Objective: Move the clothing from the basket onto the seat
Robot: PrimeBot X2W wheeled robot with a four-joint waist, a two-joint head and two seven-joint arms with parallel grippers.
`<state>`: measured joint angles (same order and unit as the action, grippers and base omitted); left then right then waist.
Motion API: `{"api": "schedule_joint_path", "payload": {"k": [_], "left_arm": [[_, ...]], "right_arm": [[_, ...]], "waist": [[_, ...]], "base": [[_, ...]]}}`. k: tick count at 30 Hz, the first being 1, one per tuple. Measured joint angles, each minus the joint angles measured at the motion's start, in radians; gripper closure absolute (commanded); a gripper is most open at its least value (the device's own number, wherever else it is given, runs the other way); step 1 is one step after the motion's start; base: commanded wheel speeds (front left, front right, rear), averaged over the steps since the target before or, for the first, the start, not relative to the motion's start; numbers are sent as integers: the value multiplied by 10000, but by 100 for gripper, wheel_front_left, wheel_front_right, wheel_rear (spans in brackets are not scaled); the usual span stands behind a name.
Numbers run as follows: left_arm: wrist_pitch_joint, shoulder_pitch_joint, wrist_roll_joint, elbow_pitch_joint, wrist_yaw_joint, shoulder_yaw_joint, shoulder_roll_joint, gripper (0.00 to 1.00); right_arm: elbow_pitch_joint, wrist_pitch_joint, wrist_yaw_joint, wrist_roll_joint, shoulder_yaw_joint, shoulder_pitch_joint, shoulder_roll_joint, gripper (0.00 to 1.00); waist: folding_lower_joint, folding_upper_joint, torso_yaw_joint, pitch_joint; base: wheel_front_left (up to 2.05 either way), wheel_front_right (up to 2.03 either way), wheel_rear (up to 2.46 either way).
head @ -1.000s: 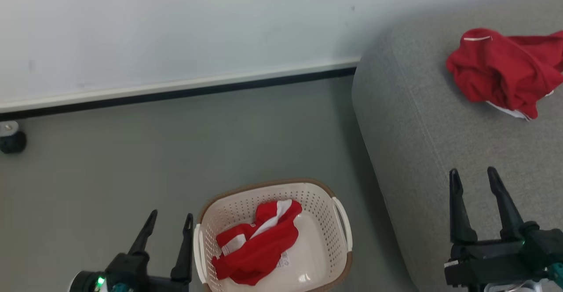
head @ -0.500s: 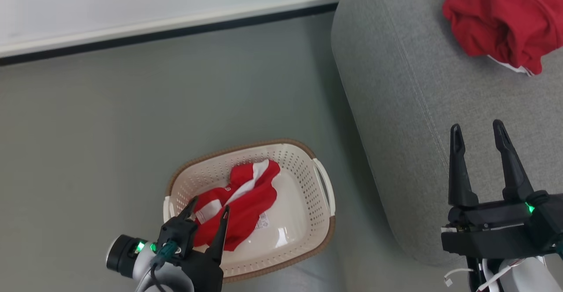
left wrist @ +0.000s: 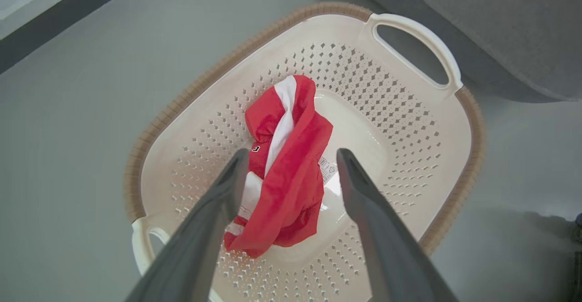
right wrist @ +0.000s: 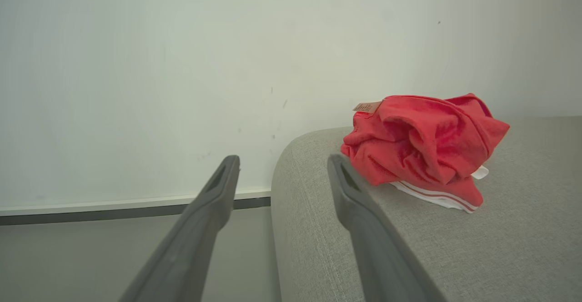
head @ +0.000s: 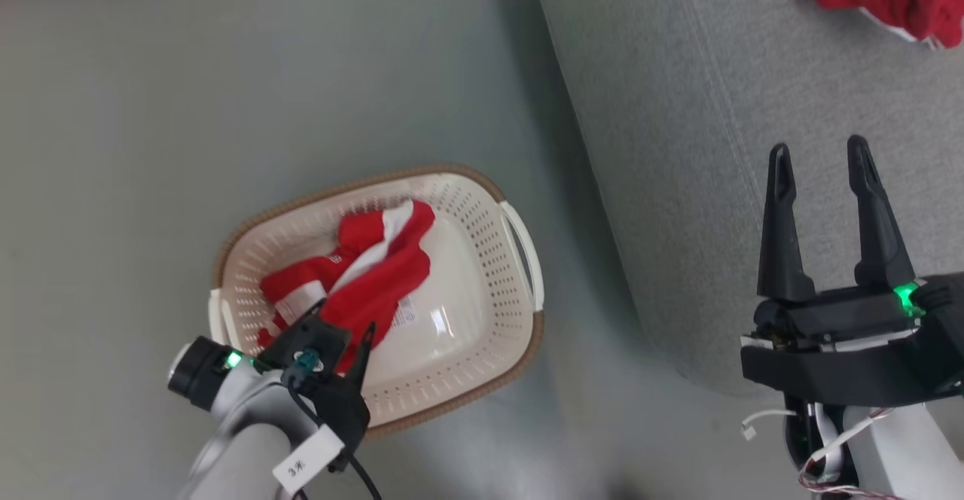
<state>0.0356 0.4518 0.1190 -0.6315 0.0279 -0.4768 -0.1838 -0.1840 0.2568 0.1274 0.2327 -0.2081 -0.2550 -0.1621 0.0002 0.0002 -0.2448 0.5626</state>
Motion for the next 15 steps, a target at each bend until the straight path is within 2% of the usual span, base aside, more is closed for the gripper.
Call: {"api": "schedule_joint_path", "payload": {"k": [15], "left_arm": [[-313,1777,-330,-867,-8,56,-309,0]], "right_arm": [[-497,0,0,-67,-4,-1086,272,0]], "waist": [[-1,1,-504,2005]], "base": [[0,0,0]]}}
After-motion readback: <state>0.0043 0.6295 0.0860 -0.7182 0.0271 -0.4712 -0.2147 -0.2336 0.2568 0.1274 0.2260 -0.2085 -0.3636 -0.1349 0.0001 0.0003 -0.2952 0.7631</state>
